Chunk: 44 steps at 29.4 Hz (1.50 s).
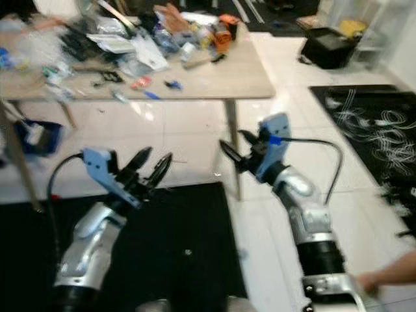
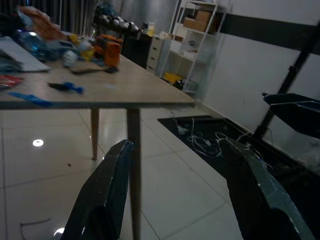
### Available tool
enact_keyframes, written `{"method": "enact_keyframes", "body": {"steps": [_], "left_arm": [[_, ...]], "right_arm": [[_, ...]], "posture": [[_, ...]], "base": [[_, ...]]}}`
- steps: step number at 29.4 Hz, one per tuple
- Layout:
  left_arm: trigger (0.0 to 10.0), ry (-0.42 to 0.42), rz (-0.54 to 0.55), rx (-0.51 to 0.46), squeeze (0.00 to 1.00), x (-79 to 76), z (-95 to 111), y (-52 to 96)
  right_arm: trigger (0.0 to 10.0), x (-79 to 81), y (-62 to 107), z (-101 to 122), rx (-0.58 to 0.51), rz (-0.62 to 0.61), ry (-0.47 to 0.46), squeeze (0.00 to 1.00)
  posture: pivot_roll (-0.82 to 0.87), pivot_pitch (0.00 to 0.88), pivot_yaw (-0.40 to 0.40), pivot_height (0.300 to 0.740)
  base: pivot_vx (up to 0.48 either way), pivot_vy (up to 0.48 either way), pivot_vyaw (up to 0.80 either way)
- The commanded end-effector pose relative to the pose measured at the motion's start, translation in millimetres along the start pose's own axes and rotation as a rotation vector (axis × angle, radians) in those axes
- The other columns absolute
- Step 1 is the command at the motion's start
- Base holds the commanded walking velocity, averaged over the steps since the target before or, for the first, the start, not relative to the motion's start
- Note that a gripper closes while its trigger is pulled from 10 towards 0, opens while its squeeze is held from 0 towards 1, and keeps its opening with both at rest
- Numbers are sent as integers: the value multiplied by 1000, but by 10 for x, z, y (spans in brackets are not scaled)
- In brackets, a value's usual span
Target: Picking trash to rubbish bin
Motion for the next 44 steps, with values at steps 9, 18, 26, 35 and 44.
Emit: {"method": "enact_keyframes", "body": {"steps": [9, 18, 26, 35, 44], "left_arm": [[10000, 0, 7, 10, 0, 17, -17, 31], [10000, -1, 6, 8, 0, 15, -2, 24], [10000, -1, 6, 6, 0, 12, 3, 22], [10000, 0, 5, 6, 0, 11, -1, 27], [10000, 0, 7, 13, 0, 15, -11, 33]], "right_arm": [[10000, 17, 14, -16, 18, 13, 21, 0], [10000, 14, 19, -8, 19, 16, 17, 0], [10000, -3, 23, -6, 16, 7, 9, 0], [10000, -17, 8, -7, 12, -15, -17, 0], [10000, -172, 19, 34, 18, -114, -27, 0]], "posture": [[-93, 0, -36, 740], [-94, 0, -35, 740], [-94, 0, -36, 740], [-95, 0, -36, 740], [-94, 0, -37, 740]], "base": [[480, 0, 800], [480, 0, 800], [480, 0, 558], [480, 0, 0], [472, 0, 0]]}}
Point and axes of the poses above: a point about 5 cm out from each wrist's last joint towards the gripper, its own y axis pointing back from the gripper into the wrist, its own z axis along the axis of the wrist's last joint, x = y × z, the point moved 1 cm from there along -y, pointing out of the wrist towards the gripper, and after that the axes turned 14 degrees about -y, right-handed, at the moved point
